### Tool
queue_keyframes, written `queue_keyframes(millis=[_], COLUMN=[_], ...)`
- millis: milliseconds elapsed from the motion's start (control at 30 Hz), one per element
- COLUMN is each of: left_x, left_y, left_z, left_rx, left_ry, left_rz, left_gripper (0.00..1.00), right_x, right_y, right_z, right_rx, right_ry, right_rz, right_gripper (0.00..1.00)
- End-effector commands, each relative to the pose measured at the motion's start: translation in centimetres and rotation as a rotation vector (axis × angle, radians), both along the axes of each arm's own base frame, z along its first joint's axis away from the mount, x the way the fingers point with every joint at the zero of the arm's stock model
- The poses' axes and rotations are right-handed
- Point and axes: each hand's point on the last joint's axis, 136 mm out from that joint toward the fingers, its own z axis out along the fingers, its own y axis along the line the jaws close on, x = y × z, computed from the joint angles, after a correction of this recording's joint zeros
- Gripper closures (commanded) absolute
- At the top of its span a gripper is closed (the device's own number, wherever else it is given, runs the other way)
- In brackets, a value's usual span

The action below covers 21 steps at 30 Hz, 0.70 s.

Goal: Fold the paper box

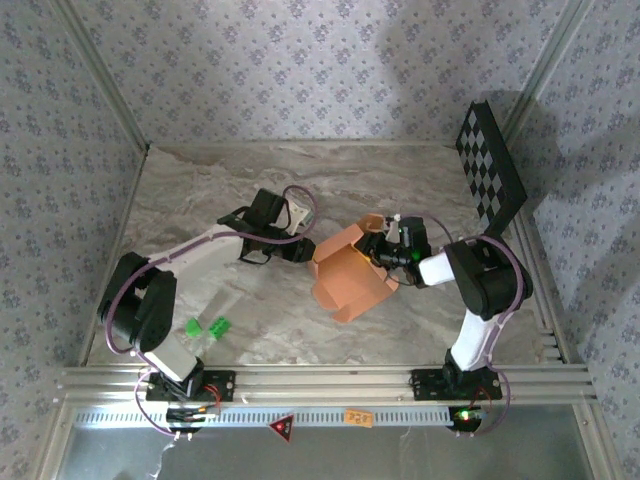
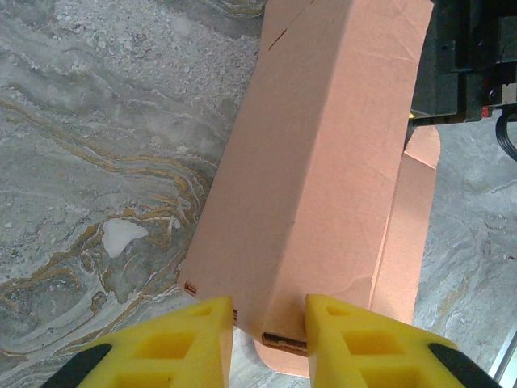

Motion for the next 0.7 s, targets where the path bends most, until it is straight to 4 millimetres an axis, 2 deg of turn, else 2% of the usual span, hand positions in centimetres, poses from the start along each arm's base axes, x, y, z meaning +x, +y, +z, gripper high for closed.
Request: queue_keyframes(millis=[0,233,500,667], left_x=[-1.6,-1.6,-1.8,-1.9], left_y=[2.4,2.5,2.7,2.8], left_z=[-3.7,-3.7,-3.5,-3.3], left_rx=[0.15,0.153,0.154,0.155], left_ry=[0.091,0.092,0.09,0.088], left_rz=[0.023,0.023,0.026,0.026], left_gripper=[0.7,0.71,0.71,0.71], right_x=[-1.1,-1.7,-3.4,-4.0], right_y=[0.5,-0.3,-1.9,-2.9], right_z=[-2.1,-4.4,-7.5,-8.4], right_rx=[-0.009,-0.103,-0.313,-0.477], right_ry=[0.102,0.193,0.337,0.368], right_rz=[0.008,-0.032,-0.043,-0.03], right_gripper=[0.69,0.85,0.88,0.89])
